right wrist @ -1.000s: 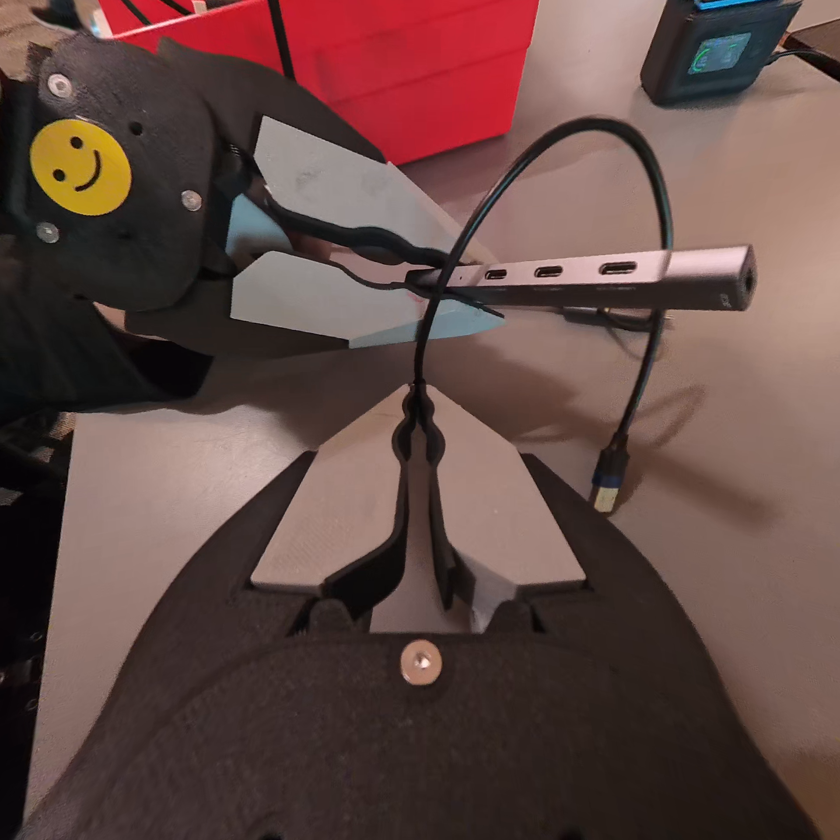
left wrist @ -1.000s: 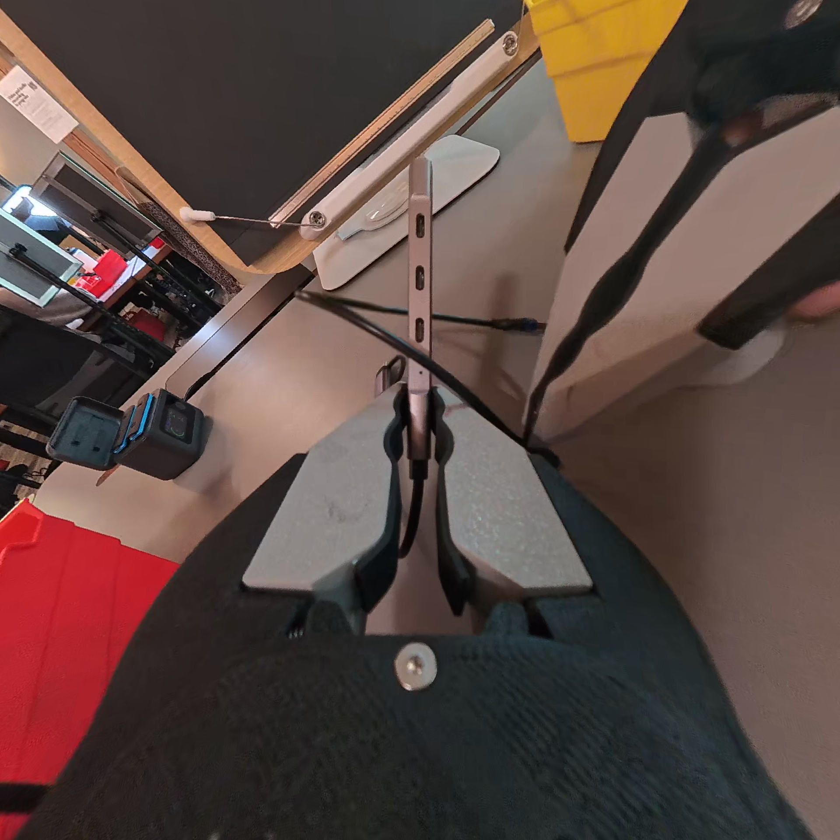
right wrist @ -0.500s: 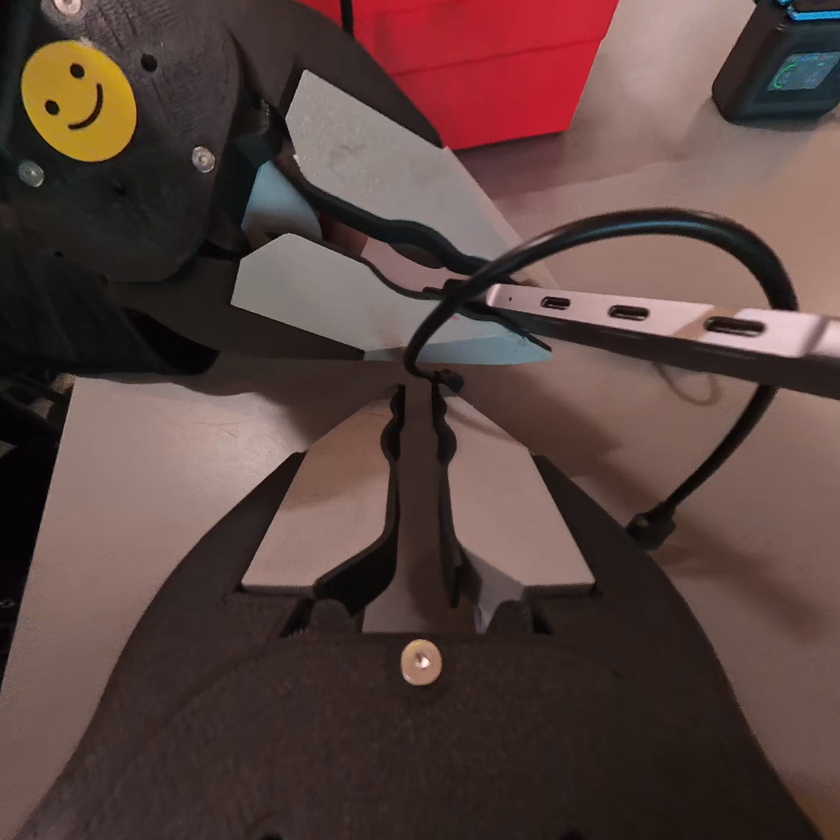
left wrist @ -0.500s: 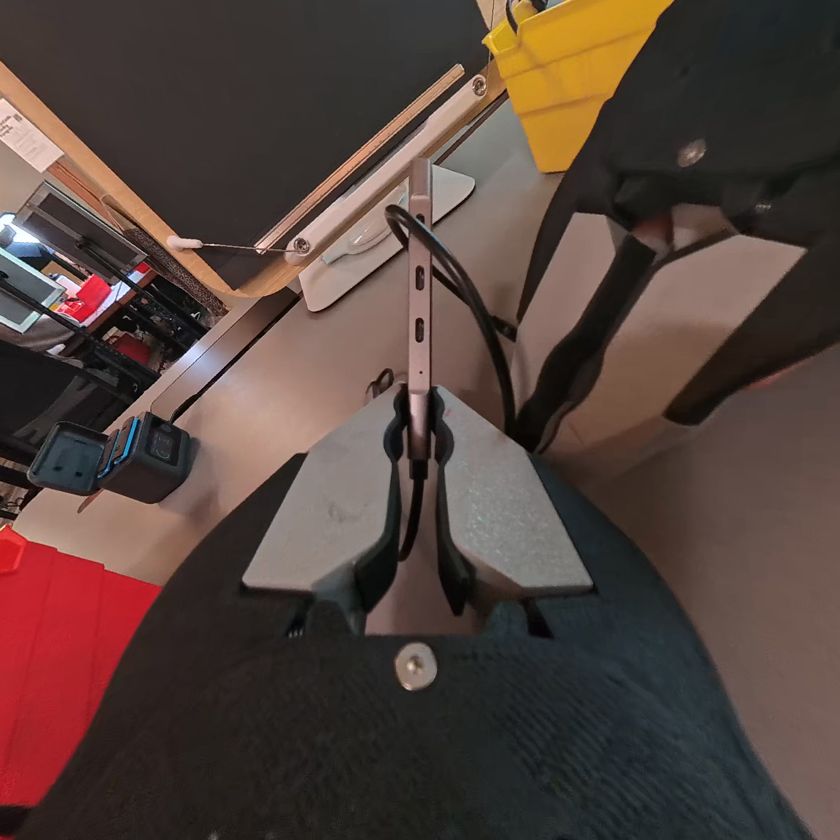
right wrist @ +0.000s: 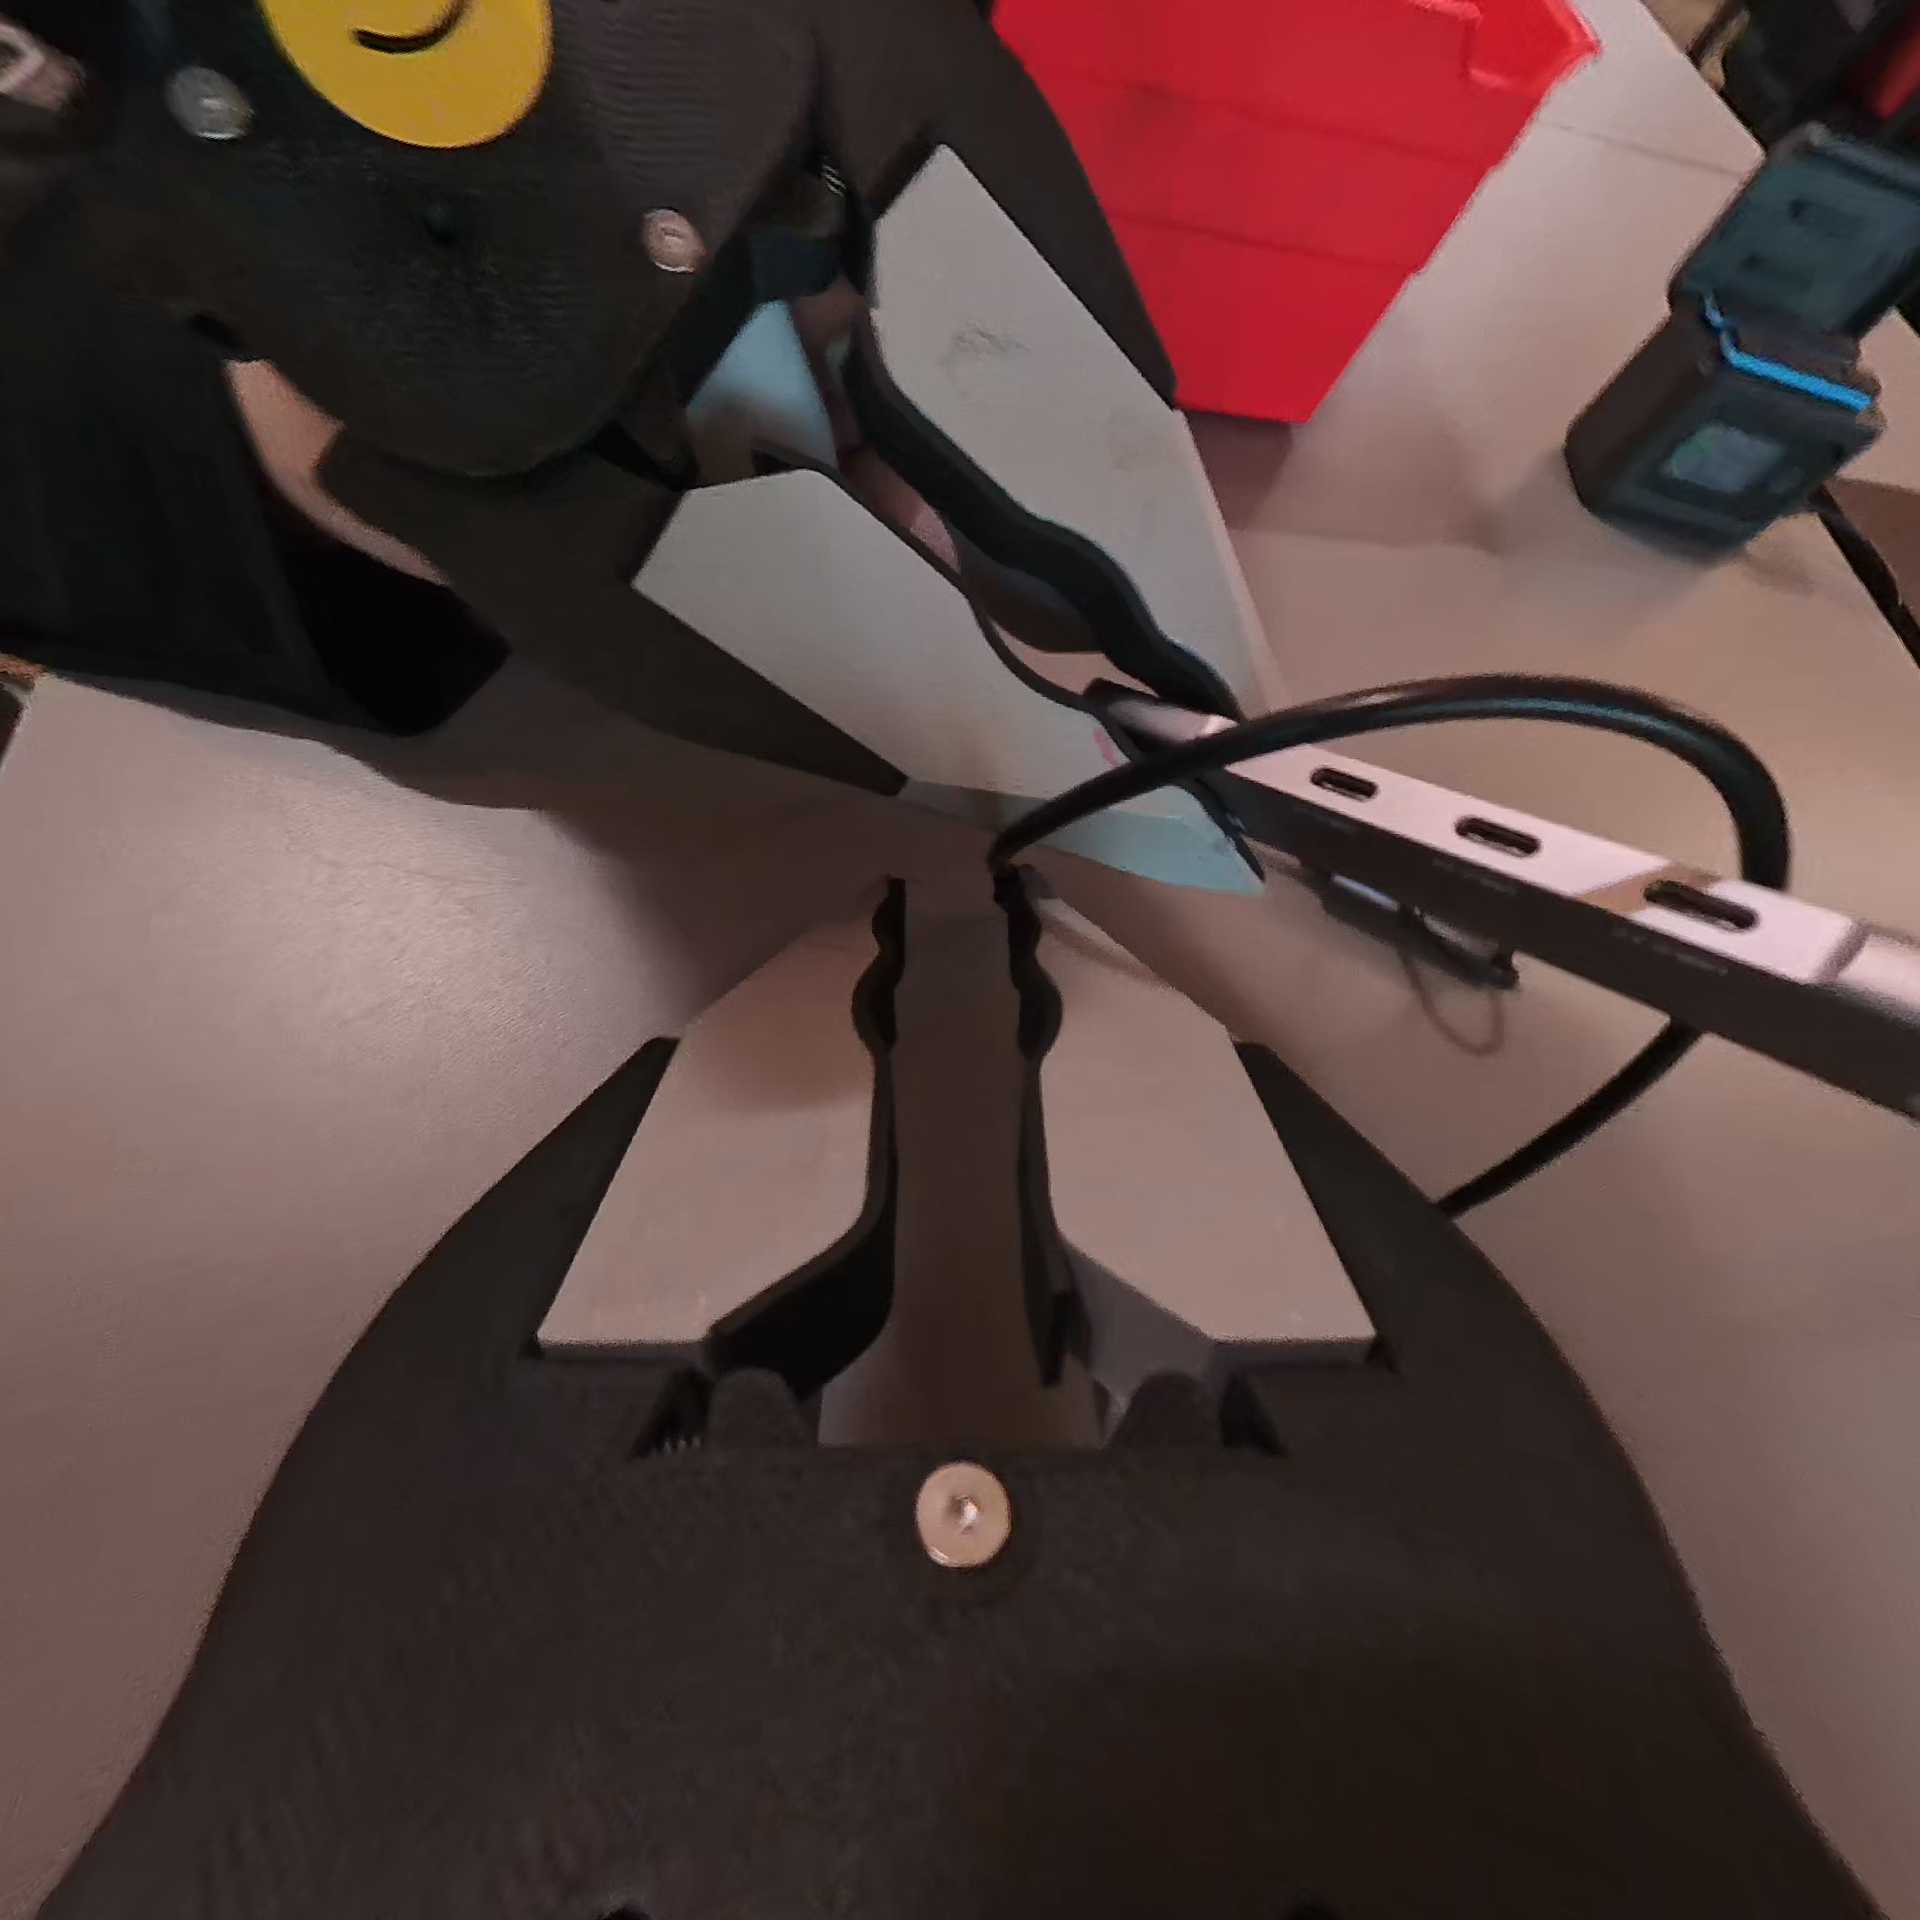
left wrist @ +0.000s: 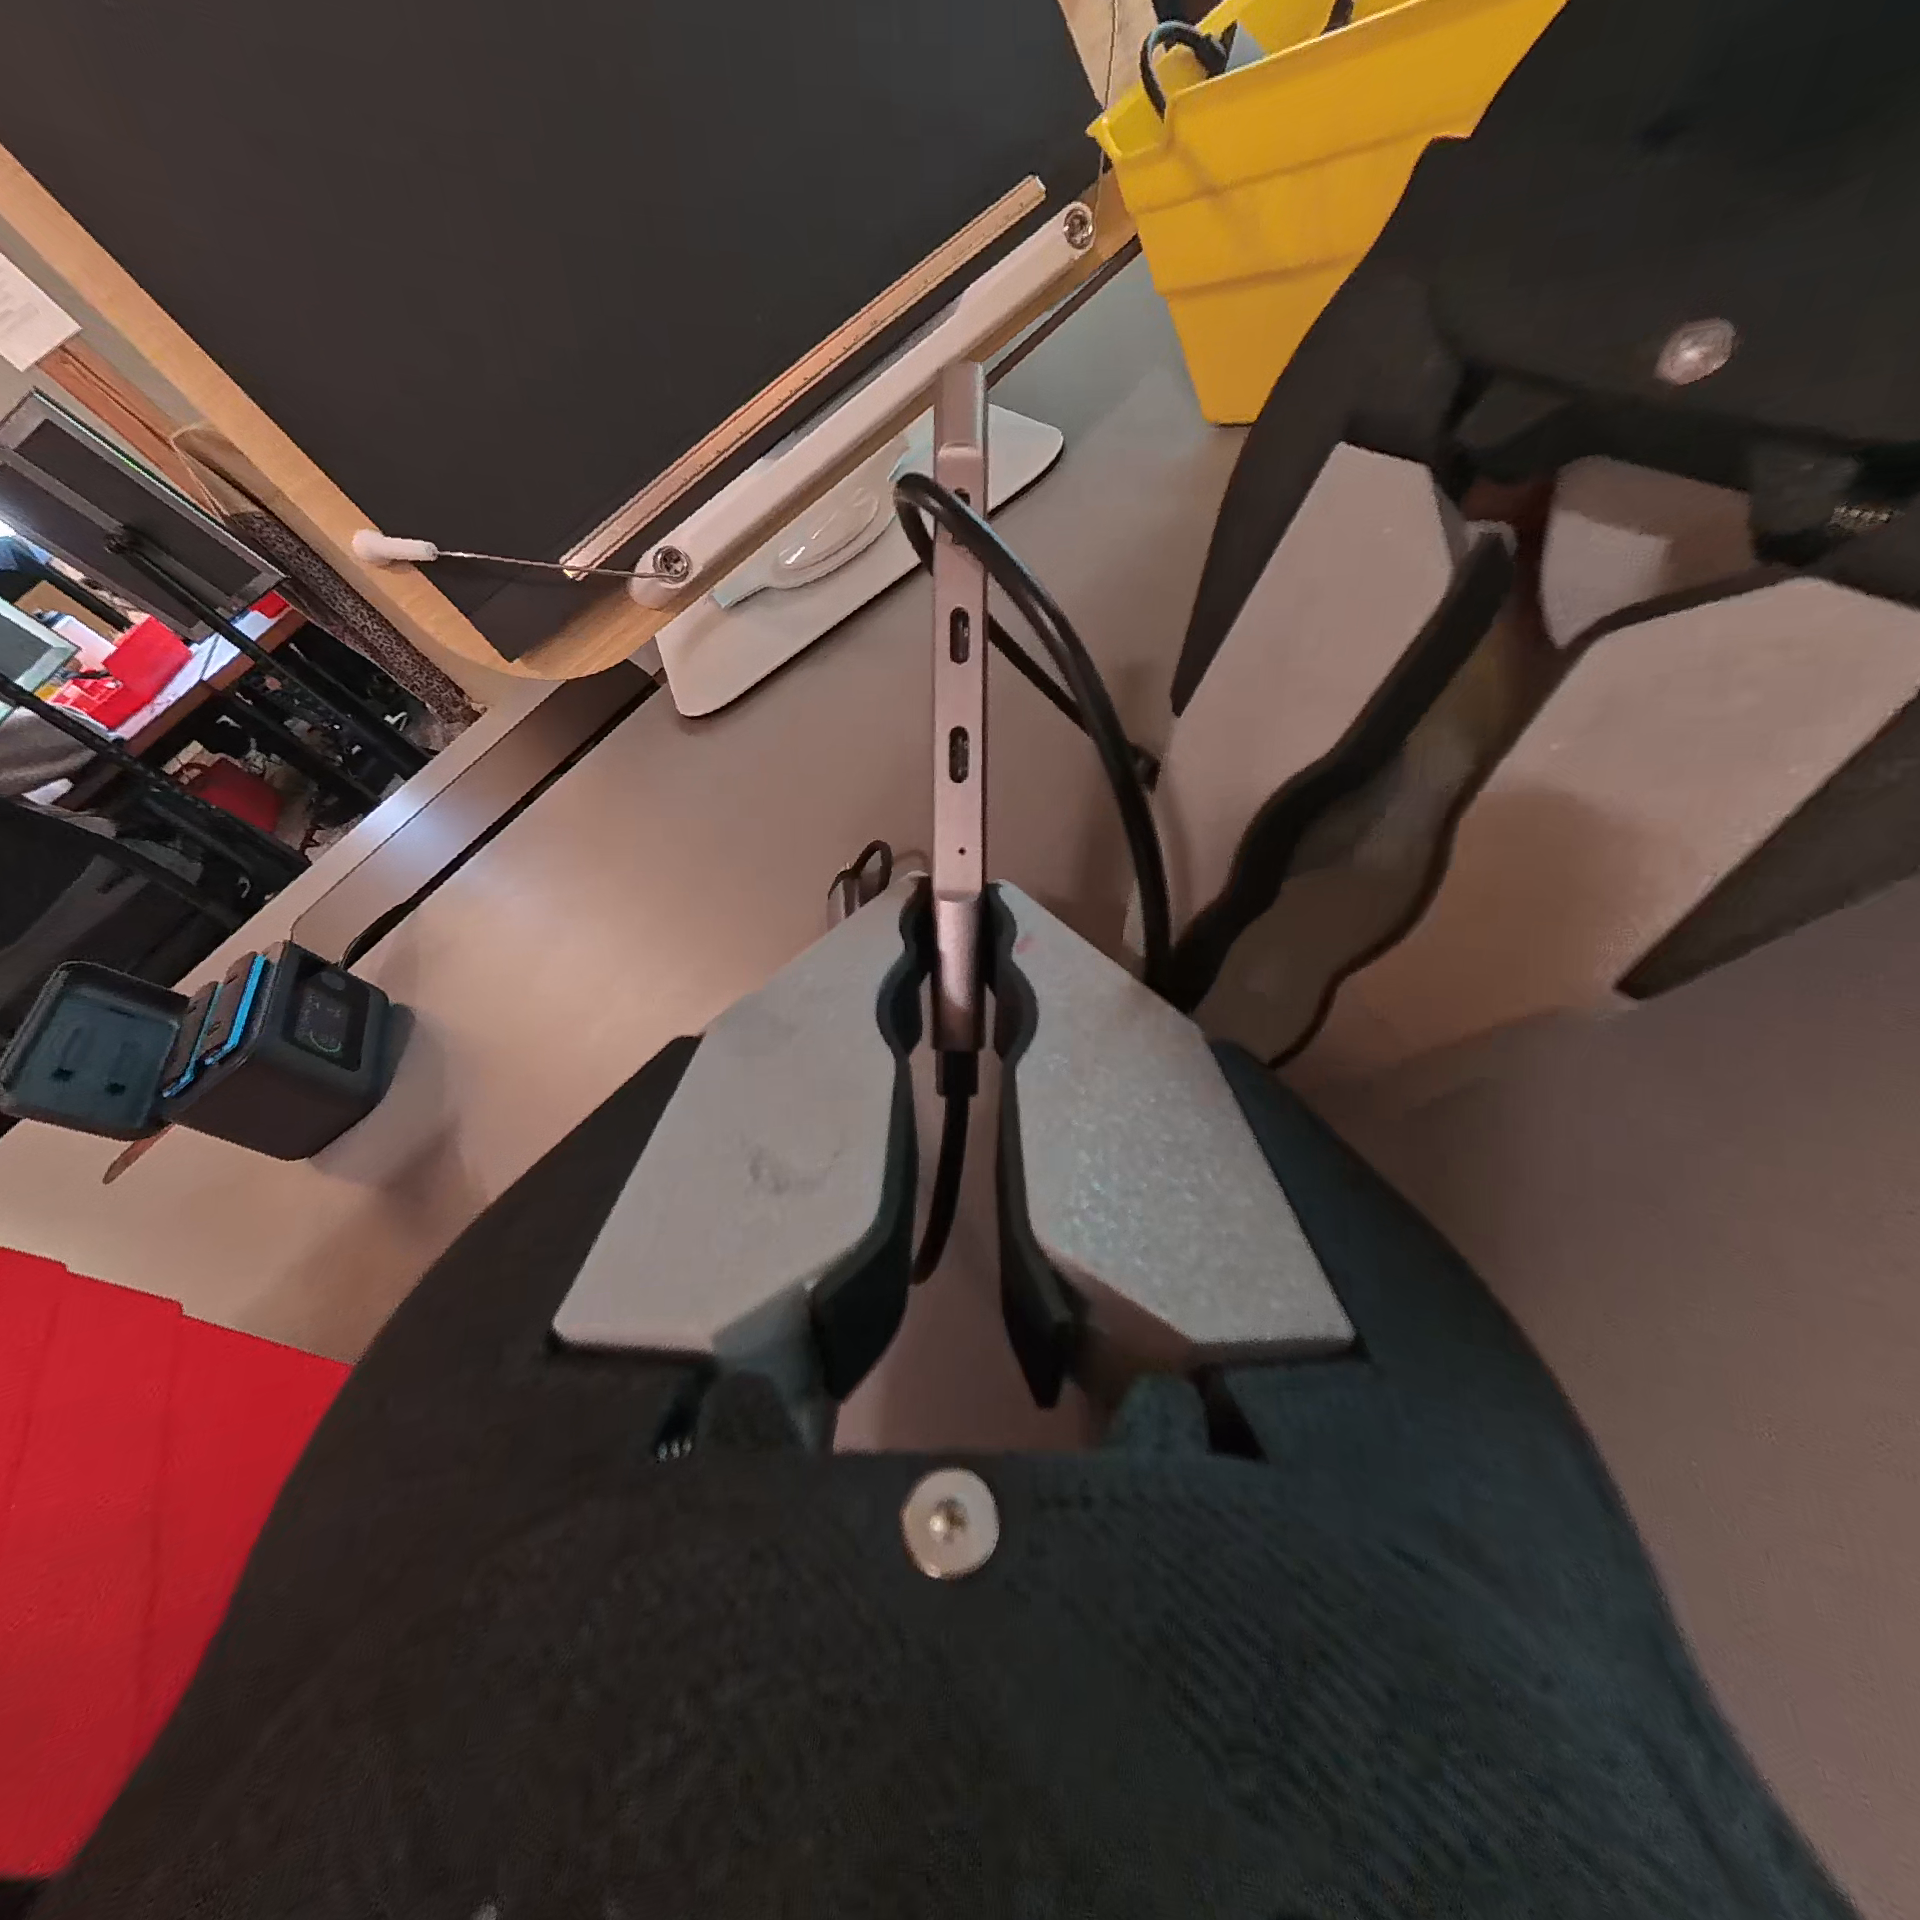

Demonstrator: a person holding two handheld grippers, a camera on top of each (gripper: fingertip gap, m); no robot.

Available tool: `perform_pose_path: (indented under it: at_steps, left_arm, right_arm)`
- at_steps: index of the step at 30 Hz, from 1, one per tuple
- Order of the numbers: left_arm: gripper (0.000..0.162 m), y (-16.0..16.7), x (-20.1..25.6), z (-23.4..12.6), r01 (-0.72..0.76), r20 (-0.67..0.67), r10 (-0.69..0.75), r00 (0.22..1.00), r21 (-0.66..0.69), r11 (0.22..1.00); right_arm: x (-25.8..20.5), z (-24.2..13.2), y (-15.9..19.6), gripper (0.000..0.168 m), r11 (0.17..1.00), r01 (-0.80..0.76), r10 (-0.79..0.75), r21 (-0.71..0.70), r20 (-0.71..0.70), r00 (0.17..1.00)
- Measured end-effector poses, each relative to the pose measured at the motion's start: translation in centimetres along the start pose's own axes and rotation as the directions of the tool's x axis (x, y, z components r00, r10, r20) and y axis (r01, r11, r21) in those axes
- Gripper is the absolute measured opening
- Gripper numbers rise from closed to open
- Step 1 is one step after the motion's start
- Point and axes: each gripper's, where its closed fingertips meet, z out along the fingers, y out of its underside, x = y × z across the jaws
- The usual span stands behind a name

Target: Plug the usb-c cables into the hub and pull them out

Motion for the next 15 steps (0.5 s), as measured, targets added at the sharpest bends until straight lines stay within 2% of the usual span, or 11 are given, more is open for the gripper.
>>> perform_pose_path:
  at_steps: [7, 11, 15]
  left_arm:
    - [0.006, -0.1, -0.3, -0.2, 0.005, 0.0, -0.005, 1.0, 0.019, 1.0]
    - [0.006, -0.2, -0.4, -0.2, 0.02, -0.01, -0.02, 1.0, 0.027, 0.999]
    - [0.006, 0.0, -0.3, -0.1, 0.015, -0.011, -0.014, 1.0, 0.019, 1.0]
  right_arm:
    - [-0.2, 0.2, -1.0, 0.02, 0.988, 0.118, -0.123, 0.098, 0.052, 0.991]
    - [-0.3, 0.8, -0.4, 0.024, 0.981, 0.184, -0.188, 0.068, 0.057, 0.98]
    - [0.4, 1.1, -0.2, 0.025, 0.981, 0.188, -0.191, 0.057, 0.053, 0.98]
